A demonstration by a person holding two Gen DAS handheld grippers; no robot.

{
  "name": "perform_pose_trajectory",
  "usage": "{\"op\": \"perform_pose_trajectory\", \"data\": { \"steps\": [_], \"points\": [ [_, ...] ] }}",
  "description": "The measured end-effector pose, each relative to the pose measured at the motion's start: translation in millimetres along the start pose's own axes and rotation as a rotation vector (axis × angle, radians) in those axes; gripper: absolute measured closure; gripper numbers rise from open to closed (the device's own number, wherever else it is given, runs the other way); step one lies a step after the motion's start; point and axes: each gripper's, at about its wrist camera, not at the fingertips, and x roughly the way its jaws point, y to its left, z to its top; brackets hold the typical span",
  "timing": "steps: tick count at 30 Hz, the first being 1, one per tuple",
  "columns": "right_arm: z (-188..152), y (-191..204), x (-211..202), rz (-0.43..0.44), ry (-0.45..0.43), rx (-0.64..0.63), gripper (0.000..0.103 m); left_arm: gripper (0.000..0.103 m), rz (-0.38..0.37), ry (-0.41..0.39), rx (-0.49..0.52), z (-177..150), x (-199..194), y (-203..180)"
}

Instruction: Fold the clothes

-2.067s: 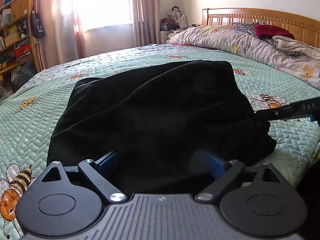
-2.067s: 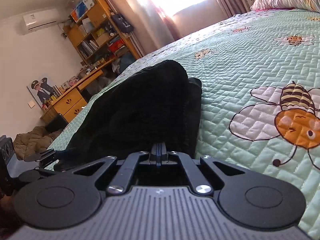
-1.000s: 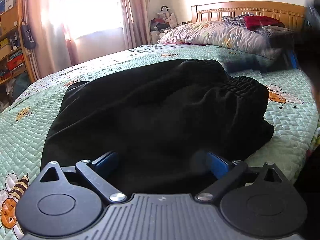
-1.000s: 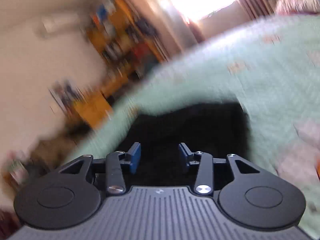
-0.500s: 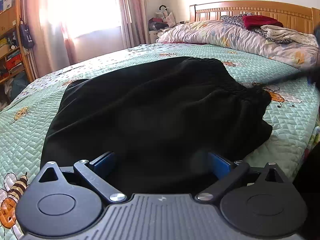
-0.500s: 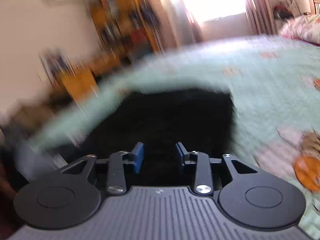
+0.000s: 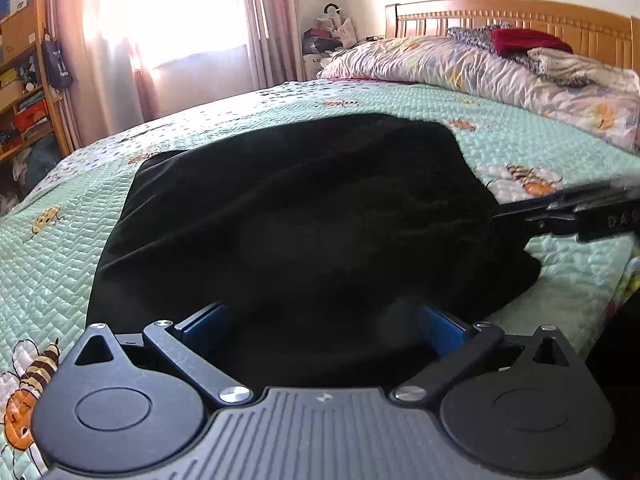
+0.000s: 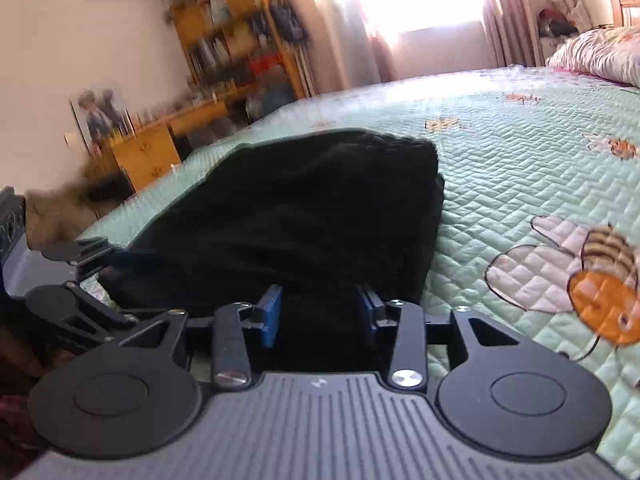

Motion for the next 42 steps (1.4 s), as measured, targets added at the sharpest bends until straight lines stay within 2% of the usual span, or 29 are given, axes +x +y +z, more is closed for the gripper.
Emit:
{"op": "perform_pose_trajectory", "data": {
  "steps": [1,5,9,11,12,13,14,20,22,25,28,29,32,36,39,42],
  "points": [
    [-1,-5,-3,0.013,-0.018,0.035,0.064,0.003,-0.001,-0.014,-0.004,1,-4,2],
    [14,5,-9,-0.004,-0.002,0.031,0.061,0.005,0.03,-0.095,-0.044,7,-21,15],
    [22,11,-19,0.053,-0.068,0.082,0.057,0.003,0.095,-0.183,-0.12,17,-32,39],
    [20,13,-17,0.045,-0.059,0.069,0.054,0.004,0.133,-0.138,-0.146,16,-20,51],
    [17,13,-14,0.032,-0.044,0.058,0.053,0.005,0.136,-0.091,-0.158,12,-11,56],
    [16,12,-13,0.026,-0.038,0.047,0.054,0.012,0.131,-0.036,-0.172,5,0,61],
    [14,12,-12,0.019,-0.032,0.037,0.057,0.013,0.126,0.019,-0.187,-3,11,65],
    [3,9,-6,-0.022,0.003,-0.026,0.057,0.013,0.105,0.008,-0.173,-9,6,68],
    [-1,8,-5,-0.035,0.013,-0.043,0.057,0.013,0.113,0.039,-0.163,-6,3,68],
    [4,6,-6,-0.035,0.019,0.016,0.056,0.012,0.137,0.098,-0.156,0,-6,66],
    [17,8,-5,-0.029,0.028,0.075,0.049,0.01,0.145,0.166,-0.195,13,-11,68],
    [23,9,-5,-0.009,0.013,0.101,0.045,0.009,0.147,0.189,-0.209,17,-12,69],
    [49,20,-2,0.082,-0.051,0.127,0.041,0.007,0.128,0.225,-0.22,22,-13,70],
    [91,53,27,0.169,-0.074,0.035,0.036,0.005,0.121,0.262,-0.202,22,-5,67],
    [114,76,69,0.218,-0.041,-0.037,0.036,0.002,0.115,0.269,-0.201,22,-3,68],
    [127,84,123,0.221,0.045,-0.002,0.036,0.001,0.109,0.276,-0.201,22,-1,69]
  ]
}}
